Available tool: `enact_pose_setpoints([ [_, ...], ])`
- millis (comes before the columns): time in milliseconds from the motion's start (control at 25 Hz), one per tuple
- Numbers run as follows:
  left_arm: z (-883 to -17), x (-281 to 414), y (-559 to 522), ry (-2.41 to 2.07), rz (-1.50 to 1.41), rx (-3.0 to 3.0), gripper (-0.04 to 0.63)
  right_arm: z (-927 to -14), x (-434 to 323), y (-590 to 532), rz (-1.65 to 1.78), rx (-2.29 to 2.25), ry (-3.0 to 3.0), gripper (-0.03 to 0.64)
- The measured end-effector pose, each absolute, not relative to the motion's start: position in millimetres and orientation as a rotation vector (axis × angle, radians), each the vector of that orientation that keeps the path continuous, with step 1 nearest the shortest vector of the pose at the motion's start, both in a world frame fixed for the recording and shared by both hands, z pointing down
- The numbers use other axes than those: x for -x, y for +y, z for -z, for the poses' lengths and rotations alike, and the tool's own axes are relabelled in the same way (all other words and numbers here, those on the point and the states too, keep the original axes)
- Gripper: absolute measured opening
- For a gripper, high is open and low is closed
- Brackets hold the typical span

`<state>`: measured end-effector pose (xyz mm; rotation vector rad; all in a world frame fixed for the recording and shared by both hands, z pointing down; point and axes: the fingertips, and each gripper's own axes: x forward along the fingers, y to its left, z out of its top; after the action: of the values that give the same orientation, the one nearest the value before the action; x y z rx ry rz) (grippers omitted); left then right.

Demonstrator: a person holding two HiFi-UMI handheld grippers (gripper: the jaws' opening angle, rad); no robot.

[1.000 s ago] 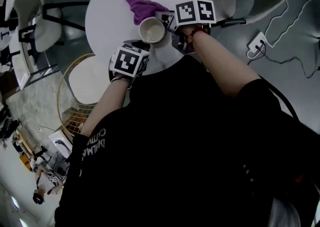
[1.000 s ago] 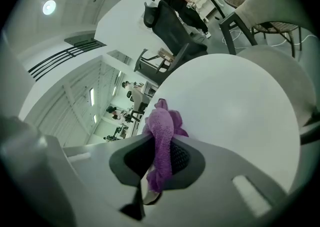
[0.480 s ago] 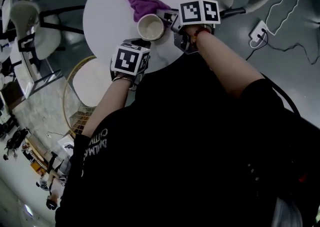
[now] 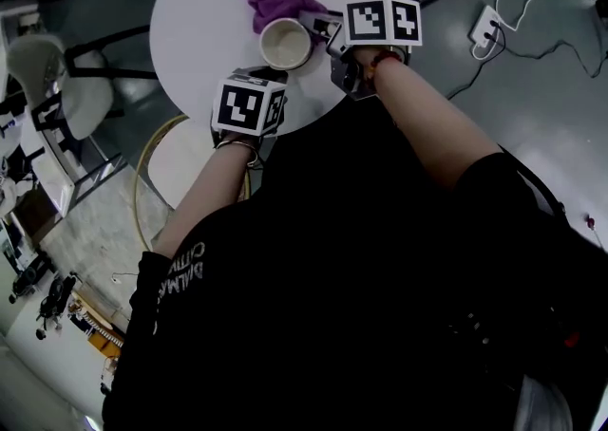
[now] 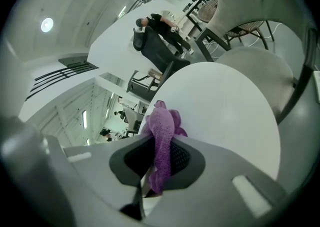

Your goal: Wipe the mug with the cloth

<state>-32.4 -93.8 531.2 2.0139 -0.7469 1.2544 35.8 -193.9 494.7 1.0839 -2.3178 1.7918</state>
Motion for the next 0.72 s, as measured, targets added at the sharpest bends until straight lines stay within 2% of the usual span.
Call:
enact_pose_setpoints([
  [720,-530.5,40.0,-95.8,-0.706,-1.237,-2.053,0.066,-500.0,-47.5,-170.4,-1.799,-1.267,-2.238,0.032],
])
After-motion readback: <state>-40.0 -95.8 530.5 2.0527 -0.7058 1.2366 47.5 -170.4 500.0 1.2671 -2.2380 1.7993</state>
